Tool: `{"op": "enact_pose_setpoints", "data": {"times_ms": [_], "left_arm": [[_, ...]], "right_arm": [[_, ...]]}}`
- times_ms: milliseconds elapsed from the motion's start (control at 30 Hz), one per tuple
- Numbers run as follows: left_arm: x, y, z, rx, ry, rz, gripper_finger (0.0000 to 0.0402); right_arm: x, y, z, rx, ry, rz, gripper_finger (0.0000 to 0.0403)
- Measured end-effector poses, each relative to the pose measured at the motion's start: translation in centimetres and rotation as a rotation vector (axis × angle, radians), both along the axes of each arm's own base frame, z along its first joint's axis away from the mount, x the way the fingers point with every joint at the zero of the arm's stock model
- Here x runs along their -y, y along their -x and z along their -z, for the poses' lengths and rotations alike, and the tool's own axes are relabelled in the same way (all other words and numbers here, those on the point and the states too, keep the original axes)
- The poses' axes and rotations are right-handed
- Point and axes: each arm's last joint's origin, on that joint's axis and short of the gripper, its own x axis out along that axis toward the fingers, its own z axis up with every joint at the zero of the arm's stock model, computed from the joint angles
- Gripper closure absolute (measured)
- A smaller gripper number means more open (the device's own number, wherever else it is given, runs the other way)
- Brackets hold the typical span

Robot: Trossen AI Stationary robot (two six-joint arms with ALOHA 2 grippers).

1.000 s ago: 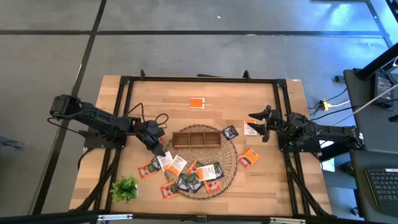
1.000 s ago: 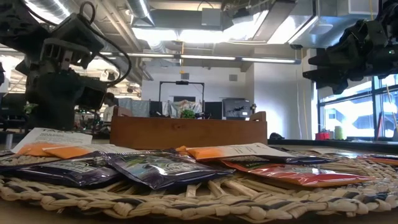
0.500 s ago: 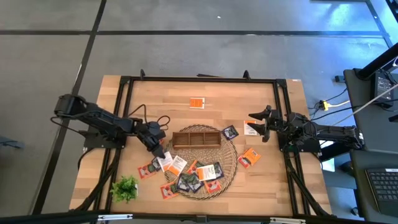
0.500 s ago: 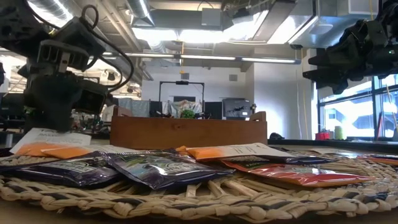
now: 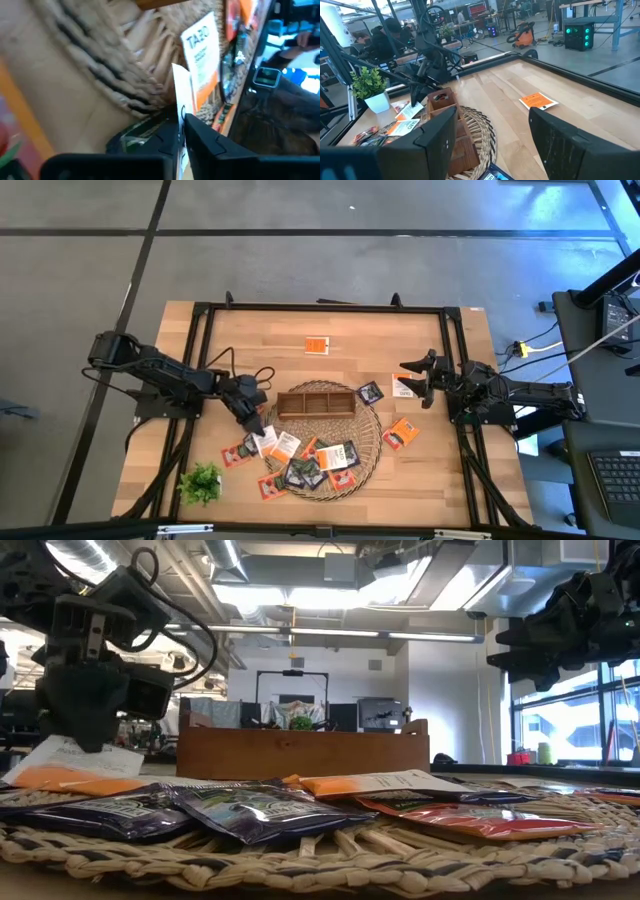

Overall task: Pick & Place Tea
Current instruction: Put the white tea bag into the left slot of the wooden organizer

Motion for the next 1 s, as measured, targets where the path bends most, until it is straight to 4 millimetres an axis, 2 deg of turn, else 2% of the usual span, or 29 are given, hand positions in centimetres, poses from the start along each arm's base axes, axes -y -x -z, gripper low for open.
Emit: {"op": "enact_pose_setpoints", "data": {"times_ms": [100,300,500,633,800,900,1000], "left_arm": [[0.1,-0.4,-0.5,0.075,0.030,0.045,0.0396],[-0.3,-0.9,-2.0,0.184,0.078,0.058,0.0398],[-0.8,-1.4,-4.5,0.324,0.073,0.079,0.0399],[-1.3,-2.4,-7.5,0.477,0.009,0.068,0.0400],[-1.2,-4.5,-12.8,0.677,-0.147,0.153,0.0400],[-1.1,-5.6,-14.9,0.603,-0.279,0.196,0.0400],[-1.3,-6.2,-16.3,0.415,-0.454,0.202,0.0400]], "right_arm": [[0.0,0.0,0.0,0.000,0.000,0.000,0.0156],[0.0,0.0,0.0,-0.003,0.013,-0.001,0.0156],[0.0,0.0,0.0,-0.004,0.019,-0.001,0.0156],[0.0,0.0,0.0,-0.005,0.022,-0.001,0.0156],[0.0,0.0,0.0,-0.005,0.023,-0.001,0.0156],[0.0,0.0,0.0,-0.005,0.023,-0.001,0.0156],[0.0,0.0,0.0,-0.005,0.022,-0.001,0.0156]]}}
